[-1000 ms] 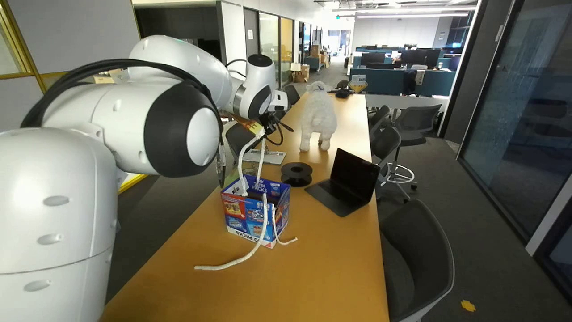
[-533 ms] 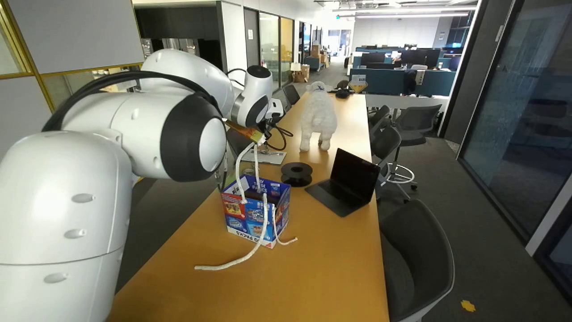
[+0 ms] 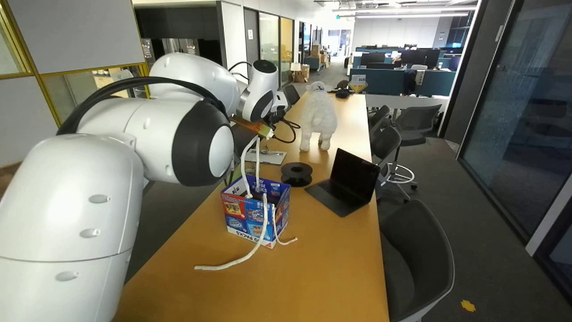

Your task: Pick up the ropes from the table and put them in the box

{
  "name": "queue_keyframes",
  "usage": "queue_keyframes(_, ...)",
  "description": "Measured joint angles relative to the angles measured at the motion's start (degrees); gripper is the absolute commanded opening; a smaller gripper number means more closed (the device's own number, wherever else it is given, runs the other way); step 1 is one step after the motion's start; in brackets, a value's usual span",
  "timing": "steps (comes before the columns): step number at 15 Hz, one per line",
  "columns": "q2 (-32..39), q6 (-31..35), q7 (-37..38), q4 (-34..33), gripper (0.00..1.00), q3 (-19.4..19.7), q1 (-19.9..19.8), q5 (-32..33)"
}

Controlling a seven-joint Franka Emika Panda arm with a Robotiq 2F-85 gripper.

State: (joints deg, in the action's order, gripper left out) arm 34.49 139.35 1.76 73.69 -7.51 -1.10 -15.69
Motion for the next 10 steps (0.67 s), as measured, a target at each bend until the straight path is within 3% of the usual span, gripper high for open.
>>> queue_keyframes(10,4.0,-0.46,-9.25,-3.44,0.09,-4.34,-1.91,-4.49)
